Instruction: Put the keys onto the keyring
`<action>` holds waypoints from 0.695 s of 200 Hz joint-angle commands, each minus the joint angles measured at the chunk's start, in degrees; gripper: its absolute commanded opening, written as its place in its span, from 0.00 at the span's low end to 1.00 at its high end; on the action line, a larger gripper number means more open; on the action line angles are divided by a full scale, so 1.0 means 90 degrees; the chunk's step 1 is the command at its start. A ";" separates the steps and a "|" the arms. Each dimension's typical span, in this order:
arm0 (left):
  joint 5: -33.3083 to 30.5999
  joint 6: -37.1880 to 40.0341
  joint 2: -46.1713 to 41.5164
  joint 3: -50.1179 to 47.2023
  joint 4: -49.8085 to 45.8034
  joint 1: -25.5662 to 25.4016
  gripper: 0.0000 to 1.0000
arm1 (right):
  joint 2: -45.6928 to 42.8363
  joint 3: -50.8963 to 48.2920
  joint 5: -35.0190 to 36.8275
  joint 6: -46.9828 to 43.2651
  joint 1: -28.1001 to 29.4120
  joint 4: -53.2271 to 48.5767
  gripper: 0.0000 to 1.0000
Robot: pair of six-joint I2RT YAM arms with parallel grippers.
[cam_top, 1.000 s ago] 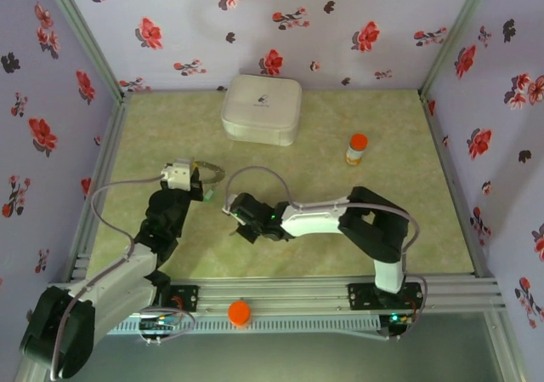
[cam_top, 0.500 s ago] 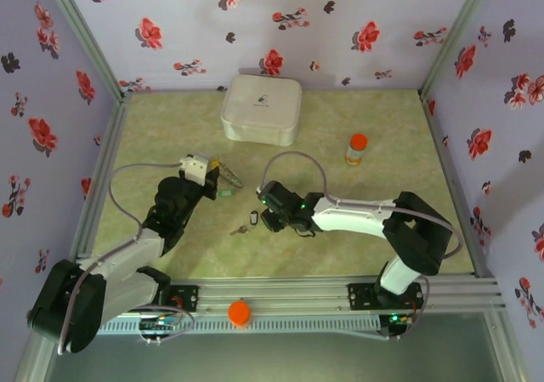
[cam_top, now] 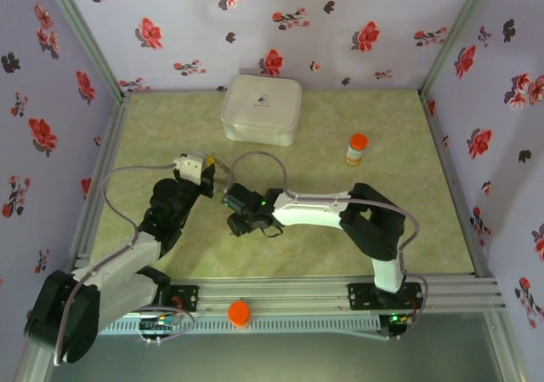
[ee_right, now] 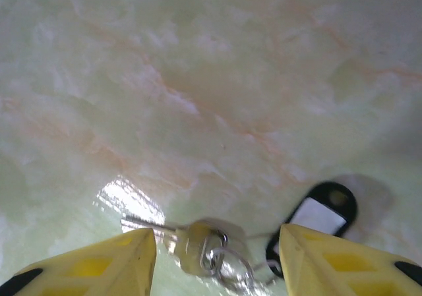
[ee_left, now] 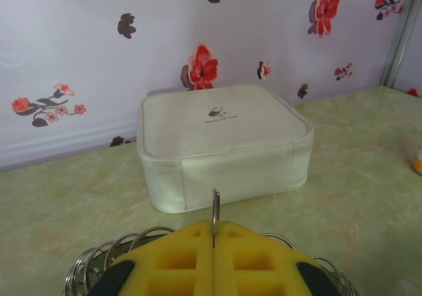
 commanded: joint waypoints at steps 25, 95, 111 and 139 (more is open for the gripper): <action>-0.0108 0.0023 -0.0130 -0.0085 0.0236 0.0009 0.00 | 0.0551 0.0556 0.0665 -0.0317 0.0020 -0.0930 0.48; 0.0349 -0.0096 0.0094 0.0037 0.0424 0.0014 0.00 | -0.0495 -0.0904 0.1518 -0.0163 -0.0106 -0.1449 0.39; 0.0556 -0.0097 0.0190 0.0108 0.0458 0.0005 0.00 | -0.0790 -0.1283 0.1782 -0.0160 -0.0285 -0.1586 0.38; 0.0840 -0.0099 0.0421 0.0246 0.0498 -0.0076 0.00 | -0.1324 -0.1862 0.1735 -0.0027 -0.0702 -0.1527 0.38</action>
